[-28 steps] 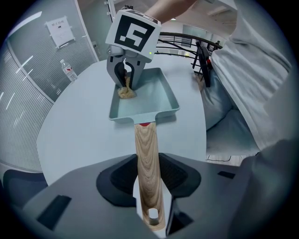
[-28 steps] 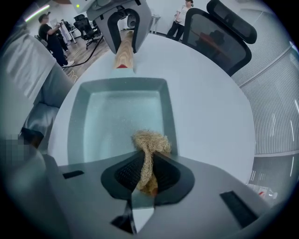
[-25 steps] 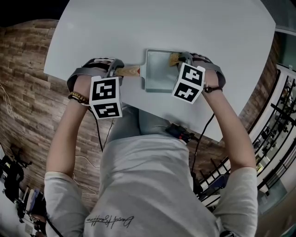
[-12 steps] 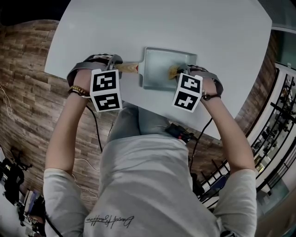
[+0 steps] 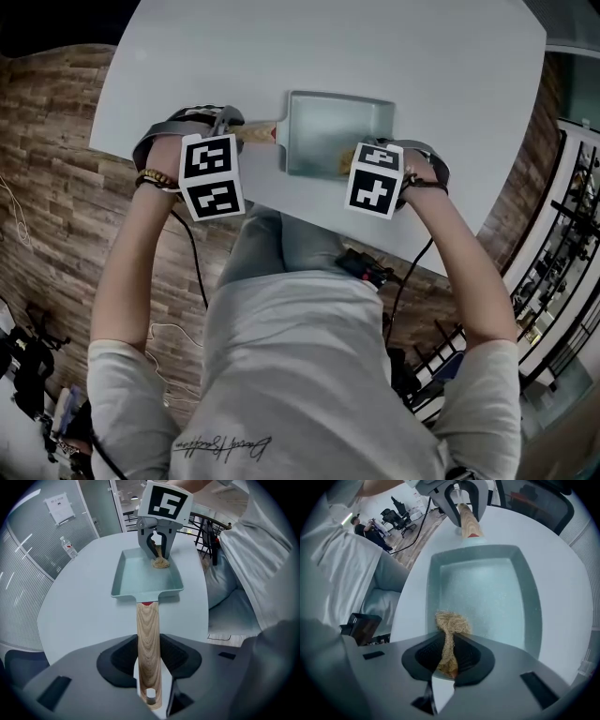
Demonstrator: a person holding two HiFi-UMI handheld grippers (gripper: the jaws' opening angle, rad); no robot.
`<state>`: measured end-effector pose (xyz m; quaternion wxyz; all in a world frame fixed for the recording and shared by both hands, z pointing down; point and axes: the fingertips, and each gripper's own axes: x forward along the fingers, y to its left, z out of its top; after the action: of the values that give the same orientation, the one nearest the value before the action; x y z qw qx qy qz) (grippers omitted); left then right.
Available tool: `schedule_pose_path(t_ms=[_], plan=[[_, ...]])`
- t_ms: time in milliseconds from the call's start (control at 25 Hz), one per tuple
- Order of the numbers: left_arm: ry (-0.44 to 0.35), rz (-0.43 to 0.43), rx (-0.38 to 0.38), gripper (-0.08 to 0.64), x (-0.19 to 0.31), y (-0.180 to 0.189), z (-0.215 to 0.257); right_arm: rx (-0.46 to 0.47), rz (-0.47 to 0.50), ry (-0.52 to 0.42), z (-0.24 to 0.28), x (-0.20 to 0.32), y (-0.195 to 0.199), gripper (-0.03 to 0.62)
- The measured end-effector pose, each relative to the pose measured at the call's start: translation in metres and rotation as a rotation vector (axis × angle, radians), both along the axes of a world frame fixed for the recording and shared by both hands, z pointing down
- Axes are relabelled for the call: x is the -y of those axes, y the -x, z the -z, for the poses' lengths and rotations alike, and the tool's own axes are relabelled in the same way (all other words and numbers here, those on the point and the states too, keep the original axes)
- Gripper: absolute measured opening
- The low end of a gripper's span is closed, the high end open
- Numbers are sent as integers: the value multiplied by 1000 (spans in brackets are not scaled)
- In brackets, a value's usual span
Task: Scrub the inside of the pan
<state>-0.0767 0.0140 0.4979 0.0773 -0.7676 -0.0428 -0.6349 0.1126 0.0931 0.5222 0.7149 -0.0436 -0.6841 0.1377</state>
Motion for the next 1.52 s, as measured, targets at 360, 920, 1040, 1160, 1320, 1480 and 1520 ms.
schedule_pose_path(t_ms=[360,920,1040,1160,1320,1480,1520], plan=[[-11,-113,45,153,-2,0,2,-6,16,-61,1,18,-6,67],[-10,-93,44,155,-4,0,1,-45,46,-278,-4,100,-17,69],[-26,-47,38,152,-3,0,3,-28,50,-327,-2,101,-17,69],[-51,-8,42,148,-1,0,2,-5,59,-375,-2,97,-17,69],[-45,14,50,147,0,2,0,5,35,-329,-3,77,-14,69],[-42,14,54,147,0,3,-1,-9,40,-236,-3,53,-11,69],[-41,13,55,147,1,3,-2,-11,39,-207,-4,48,-11,69]])
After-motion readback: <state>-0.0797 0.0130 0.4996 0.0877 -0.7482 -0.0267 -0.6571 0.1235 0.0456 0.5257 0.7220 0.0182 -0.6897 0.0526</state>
